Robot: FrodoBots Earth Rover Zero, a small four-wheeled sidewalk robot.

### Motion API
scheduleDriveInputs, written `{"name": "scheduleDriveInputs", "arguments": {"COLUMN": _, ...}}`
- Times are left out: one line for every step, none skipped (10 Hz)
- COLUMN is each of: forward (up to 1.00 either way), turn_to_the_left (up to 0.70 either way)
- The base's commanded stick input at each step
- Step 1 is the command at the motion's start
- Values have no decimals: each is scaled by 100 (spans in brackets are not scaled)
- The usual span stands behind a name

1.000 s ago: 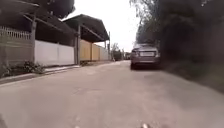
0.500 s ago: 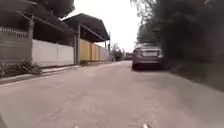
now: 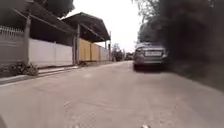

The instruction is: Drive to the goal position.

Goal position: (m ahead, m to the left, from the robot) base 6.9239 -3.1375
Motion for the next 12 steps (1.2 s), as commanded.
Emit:
{"name": "scheduleDriveInputs", "arguments": {"forward": 70, "turn_to_the_left": -3}}
{"name": "scheduleDriveInputs", "arguments": {"forward": 70, "turn_to_the_left": -9}}
{"name": "scheduleDriveInputs", "arguments": {"forward": 70, "turn_to_the_left": 0}}
{"name": "scheduleDriveInputs", "arguments": {"forward": 70, "turn_to_the_left": 0}}
{"name": "scheduleDriveInputs", "arguments": {"forward": 70, "turn_to_the_left": 0}}
{"name": "scheduleDriveInputs", "arguments": {"forward": 70, "turn_to_the_left": 0}}
{"name": "scheduleDriveInputs", "arguments": {"forward": 70, "turn_to_the_left": 0}}
{"name": "scheduleDriveInputs", "arguments": {"forward": 70, "turn_to_the_left": 0}}
{"name": "scheduleDriveInputs", "arguments": {"forward": 70, "turn_to_the_left": 0}}
{"name": "scheduleDriveInputs", "arguments": {"forward": 70, "turn_to_the_left": 0}}
{"name": "scheduleDriveInputs", "arguments": {"forward": 70, "turn_to_the_left": 0}}
{"name": "scheduleDriveInputs", "arguments": {"forward": 70, "turn_to_the_left": 0}}
